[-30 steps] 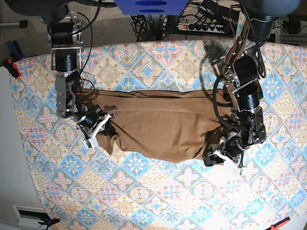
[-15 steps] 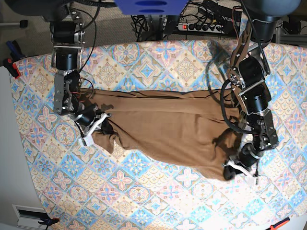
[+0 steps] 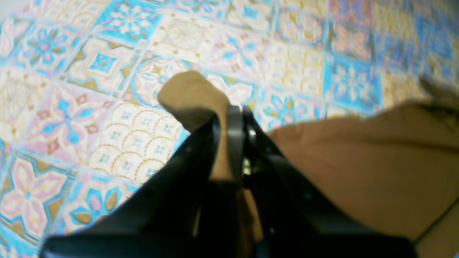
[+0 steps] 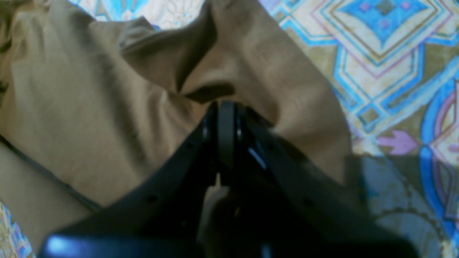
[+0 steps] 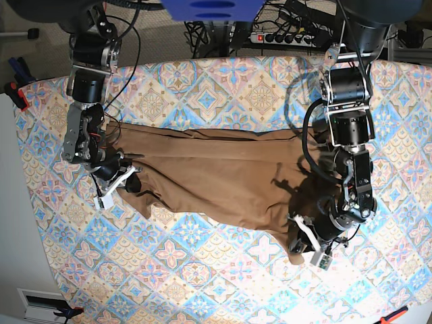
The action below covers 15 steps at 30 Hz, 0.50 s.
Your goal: Layout the t-shirt on the table in an organized manner, then fold the t-shirt properly
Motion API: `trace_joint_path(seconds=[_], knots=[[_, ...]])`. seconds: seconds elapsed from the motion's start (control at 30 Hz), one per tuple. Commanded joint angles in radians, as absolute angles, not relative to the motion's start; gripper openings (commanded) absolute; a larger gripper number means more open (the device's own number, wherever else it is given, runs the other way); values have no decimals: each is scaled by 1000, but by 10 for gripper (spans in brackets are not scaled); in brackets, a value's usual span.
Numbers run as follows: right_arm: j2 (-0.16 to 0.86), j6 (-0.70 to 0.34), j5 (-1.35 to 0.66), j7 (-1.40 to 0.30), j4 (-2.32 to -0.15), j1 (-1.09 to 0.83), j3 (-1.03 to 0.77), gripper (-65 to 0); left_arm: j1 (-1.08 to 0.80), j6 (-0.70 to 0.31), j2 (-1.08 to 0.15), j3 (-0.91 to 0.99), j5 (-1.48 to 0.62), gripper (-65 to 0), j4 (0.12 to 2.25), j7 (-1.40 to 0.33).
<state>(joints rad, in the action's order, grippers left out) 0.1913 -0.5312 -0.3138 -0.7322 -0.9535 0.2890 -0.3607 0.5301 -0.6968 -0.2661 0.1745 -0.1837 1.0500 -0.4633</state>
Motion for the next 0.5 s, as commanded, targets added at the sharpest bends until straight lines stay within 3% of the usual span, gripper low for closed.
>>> trace_joint_path(seconds=[0.0,0.07,0.23,0.3,0.47], knots=[[206,-519,-300,-743,-963,305,-364,-650,564,-698,-272,174,-176,-650,1081,-435],[208,-519,-300,-743,-980,305,-364,-644,564,-698,-268,176,-130,-650,1086,-435],[208,-521,-300,-740,-1101,305,-364,-348,555,-698,-268,179,-90,-650,1086,-435],[208,-522,-303,-736,-1152,305,-366,-282,545,-698,-271,179,-93,-650,1089,-435],[208,-522,-303,-734,-1165,305,-466,-310,542,-698,-271,180,-91,-650,1089,-435]])
